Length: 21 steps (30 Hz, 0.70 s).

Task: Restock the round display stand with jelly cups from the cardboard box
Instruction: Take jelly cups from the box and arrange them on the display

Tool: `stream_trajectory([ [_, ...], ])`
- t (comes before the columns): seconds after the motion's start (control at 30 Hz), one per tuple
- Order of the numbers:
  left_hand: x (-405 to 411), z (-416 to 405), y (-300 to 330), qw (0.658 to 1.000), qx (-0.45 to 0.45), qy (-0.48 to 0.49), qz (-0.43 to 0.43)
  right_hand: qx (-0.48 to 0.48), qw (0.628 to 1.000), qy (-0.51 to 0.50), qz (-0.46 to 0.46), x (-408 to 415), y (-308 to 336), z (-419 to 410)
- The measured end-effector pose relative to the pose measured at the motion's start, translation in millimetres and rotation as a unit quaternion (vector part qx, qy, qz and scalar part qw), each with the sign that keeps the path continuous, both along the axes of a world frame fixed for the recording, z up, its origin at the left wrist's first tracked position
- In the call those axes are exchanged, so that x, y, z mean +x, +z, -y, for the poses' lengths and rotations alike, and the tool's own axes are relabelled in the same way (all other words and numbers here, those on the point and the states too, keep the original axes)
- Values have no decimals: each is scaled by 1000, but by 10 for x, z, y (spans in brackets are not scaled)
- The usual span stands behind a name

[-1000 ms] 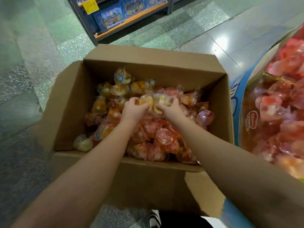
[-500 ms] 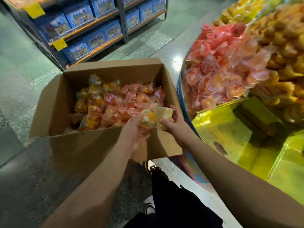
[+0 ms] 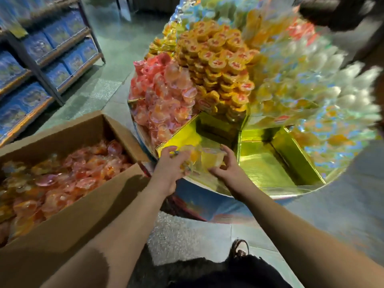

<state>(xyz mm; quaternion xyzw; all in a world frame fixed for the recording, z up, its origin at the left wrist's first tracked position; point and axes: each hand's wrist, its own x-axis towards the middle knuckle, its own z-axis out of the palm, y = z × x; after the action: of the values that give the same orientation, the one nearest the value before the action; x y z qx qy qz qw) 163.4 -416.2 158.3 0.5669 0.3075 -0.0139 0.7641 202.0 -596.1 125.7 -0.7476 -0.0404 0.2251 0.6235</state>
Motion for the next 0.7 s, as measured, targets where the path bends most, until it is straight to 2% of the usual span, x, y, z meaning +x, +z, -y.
stream_trajectory([
  [0.1,275,522,9,993,86,-80,9,16,998,-56,-6,87,-27,665],
  [0.2,567,1100,-62,969,182,-163,23,5,995,-103,-6,188,-81,1362],
  [0.53,1553,3385,-277,904,321,-282,20,-43,981,-188,-9,828,-469,3734],
  [0.7,2015,4273,-430,869,375,-323,9,-92,972,-216,-1,1233,-591,4631],
])
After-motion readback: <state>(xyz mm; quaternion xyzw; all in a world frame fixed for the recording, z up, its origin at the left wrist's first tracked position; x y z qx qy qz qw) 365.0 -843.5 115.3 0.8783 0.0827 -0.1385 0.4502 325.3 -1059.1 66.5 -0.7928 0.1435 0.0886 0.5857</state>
